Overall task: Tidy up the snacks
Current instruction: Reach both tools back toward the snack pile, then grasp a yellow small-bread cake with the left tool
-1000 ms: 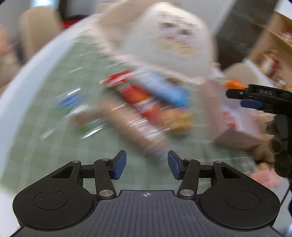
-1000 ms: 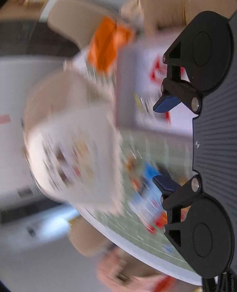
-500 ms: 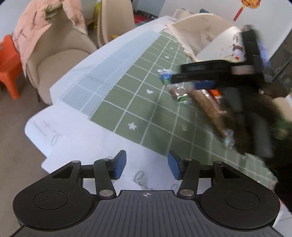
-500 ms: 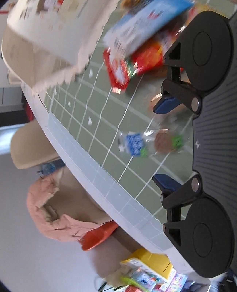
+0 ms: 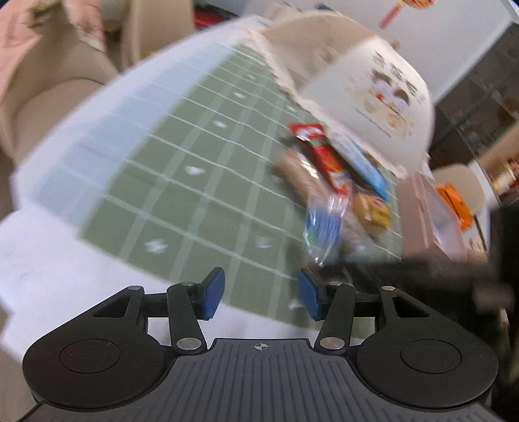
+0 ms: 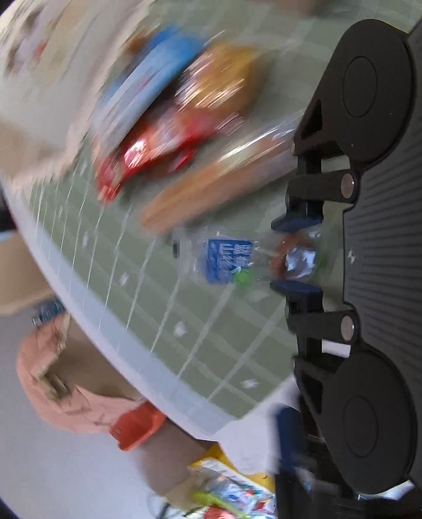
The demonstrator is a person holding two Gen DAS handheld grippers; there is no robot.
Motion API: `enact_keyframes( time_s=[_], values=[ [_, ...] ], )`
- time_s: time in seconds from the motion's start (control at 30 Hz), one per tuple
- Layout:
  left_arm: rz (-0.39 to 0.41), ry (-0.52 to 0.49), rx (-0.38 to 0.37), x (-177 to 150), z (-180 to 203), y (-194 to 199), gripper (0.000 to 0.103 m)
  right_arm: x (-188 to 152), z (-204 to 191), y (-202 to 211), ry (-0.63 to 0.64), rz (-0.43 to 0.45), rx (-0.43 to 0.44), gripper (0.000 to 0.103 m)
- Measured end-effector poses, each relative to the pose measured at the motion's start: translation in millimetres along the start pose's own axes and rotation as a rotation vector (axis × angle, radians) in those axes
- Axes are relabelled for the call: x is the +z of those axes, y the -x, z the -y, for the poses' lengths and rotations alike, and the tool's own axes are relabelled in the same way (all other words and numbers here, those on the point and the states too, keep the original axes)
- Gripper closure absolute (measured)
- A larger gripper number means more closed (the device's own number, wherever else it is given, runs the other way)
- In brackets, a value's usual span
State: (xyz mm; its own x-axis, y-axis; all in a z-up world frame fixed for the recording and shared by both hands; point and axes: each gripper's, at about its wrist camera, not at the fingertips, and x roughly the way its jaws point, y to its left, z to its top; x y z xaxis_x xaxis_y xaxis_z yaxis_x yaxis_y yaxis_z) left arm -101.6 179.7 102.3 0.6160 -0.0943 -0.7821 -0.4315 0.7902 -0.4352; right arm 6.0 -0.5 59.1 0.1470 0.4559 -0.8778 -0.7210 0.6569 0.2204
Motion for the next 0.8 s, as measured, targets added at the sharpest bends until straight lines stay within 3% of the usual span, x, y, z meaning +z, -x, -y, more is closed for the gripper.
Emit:
enact_keyframes(
  time_s=[0.17, 0.33, 0.43, 0.5, 0.67, 0.8],
  values=[
    [-0.081, -0.092, -0.091, 27.0, 44.1, -50.3, 0.048, -49.5, 51.0, 41.4, -0.140, 0.063, -0.137, 0.087],
    [-0.123, 0.041, -0.083, 66.0, 60.1, -106.9, 0.048, -86.4, 89.5, 70.8, -0.325, 0.125, -0.224, 0.086],
    [-0.120, -0.004, 0.023, 82.2, 73.4, -139.2, 0.047, -107.8, 97.0, 81.3, -0.404, 0.141, -0.253, 0.067],
    [-0.126, -0.069, 0.048, 84.8, 83.8, -152.0, 0.047, -117.8, 98.5, 86.0, -0.429, 0.152, -0.288, 0.041],
    [-0.145, -0.283, 0.027, 77.2, 96.0, -154.7, 0.047, -127.9, 94.0, 86.7, -0.393, 0.142, -0.368, 0.034],
    [-0.135, -0.365, 0.036, 77.6, 73.3, -140.5, 0.052, -111.5, 88.6, 75.7, -0.367, 0.121, -0.358, 0.032]
  ],
)
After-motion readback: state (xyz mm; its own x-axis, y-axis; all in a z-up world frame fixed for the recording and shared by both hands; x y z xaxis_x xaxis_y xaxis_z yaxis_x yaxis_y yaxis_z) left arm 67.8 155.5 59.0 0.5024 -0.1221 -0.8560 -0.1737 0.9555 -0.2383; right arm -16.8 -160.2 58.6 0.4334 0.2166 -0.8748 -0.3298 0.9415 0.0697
